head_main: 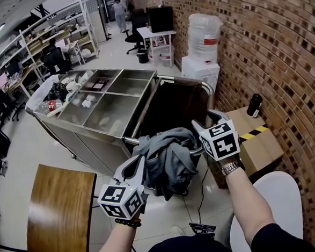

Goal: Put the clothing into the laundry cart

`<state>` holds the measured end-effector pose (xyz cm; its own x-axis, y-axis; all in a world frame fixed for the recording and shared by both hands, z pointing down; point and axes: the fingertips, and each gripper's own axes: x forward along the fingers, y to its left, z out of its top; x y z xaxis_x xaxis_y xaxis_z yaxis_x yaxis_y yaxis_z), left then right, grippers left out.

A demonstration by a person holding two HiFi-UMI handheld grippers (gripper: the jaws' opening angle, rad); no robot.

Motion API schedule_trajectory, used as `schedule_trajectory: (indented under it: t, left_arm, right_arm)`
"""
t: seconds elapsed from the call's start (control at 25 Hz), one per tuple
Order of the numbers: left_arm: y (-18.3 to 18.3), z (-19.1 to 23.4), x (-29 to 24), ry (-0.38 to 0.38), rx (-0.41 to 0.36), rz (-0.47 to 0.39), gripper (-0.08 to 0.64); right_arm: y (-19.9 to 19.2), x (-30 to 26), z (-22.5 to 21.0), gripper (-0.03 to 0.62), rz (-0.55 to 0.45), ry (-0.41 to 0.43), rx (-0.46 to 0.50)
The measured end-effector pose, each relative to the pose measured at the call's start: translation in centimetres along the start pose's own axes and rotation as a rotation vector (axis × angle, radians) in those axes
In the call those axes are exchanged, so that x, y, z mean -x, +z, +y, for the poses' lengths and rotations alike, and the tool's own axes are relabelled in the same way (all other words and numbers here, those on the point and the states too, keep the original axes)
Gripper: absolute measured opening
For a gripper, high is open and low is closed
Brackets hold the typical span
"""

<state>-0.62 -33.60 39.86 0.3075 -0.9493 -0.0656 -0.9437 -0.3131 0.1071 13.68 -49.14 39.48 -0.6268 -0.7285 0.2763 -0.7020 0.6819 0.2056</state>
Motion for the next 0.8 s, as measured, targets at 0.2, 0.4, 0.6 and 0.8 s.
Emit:
schedule_trajectory:
  t: [0.2,0.4,0.6,0.8]
  left_arm:
    - [0.7,-1.4,1.0,-0.011,-0.007,-0.01,0.002]
    - [1.5,-3.4,2.8,-0.037,-0.019,-0.011,0.002]
    - [3.3,-5.4,5.9,-0.068,-0.032,-0.021,0.002]
    - [4.5,-7.2,9.8,-0.091,-0.043,-0.029,0.002]
  right_arm:
    - [1.3,2.6,1.0,0.235,-0.041,-0.001,0.011]
    - [2.4,5.9,2.9,0.217,-0.093,-0.013,0.022]
    - [3.4,9.9,5.9,0.199,-0.124,-0.025,0.035]
    - [4.6,14.3,9.9,0.144,-0.183,-0.038,0.061]
